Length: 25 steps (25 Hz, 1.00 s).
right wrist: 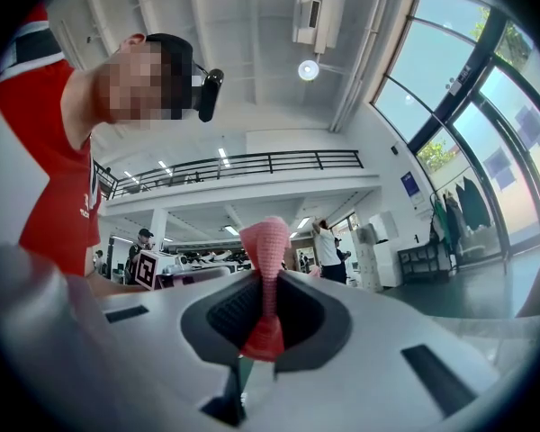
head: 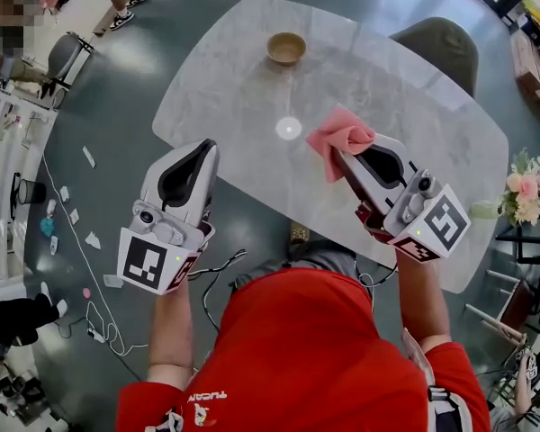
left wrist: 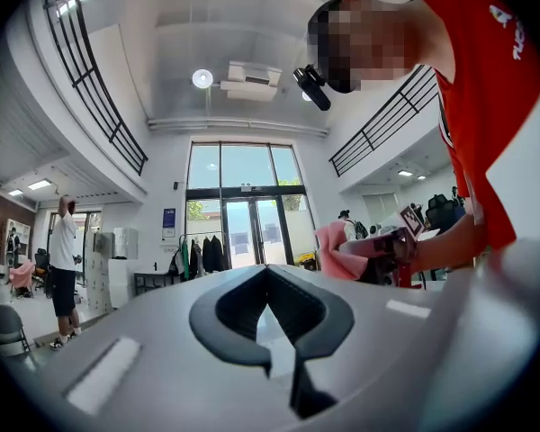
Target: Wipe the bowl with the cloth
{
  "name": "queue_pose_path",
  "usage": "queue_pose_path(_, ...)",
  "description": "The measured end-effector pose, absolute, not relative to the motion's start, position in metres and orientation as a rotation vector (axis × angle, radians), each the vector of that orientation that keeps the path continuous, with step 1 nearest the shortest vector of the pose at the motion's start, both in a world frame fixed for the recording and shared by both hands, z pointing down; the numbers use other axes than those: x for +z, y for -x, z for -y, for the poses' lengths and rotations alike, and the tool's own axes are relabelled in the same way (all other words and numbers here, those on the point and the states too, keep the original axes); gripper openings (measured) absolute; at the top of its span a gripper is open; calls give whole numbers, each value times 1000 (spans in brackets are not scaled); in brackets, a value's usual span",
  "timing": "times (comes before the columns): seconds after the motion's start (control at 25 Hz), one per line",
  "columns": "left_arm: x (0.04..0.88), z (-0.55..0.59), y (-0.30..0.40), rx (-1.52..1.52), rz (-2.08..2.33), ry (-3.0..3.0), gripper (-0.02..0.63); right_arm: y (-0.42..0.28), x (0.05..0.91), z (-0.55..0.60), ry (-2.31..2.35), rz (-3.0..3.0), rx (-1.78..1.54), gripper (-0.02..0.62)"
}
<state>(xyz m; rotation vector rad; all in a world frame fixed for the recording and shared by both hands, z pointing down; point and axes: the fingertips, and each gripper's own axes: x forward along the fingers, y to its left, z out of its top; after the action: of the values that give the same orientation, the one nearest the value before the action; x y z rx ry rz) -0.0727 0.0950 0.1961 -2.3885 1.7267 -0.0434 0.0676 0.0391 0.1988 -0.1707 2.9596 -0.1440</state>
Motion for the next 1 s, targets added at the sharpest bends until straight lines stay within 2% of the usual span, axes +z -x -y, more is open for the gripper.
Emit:
queue_pose_path(0.6,193,-14,90,-111,-1738,2385,6,-43,196,36,139,-2973,-131,21)
queue_pose_path(1.0,203,35,119,-133,-1607,2434,6,-11,201,72,318,-2988,-101,21)
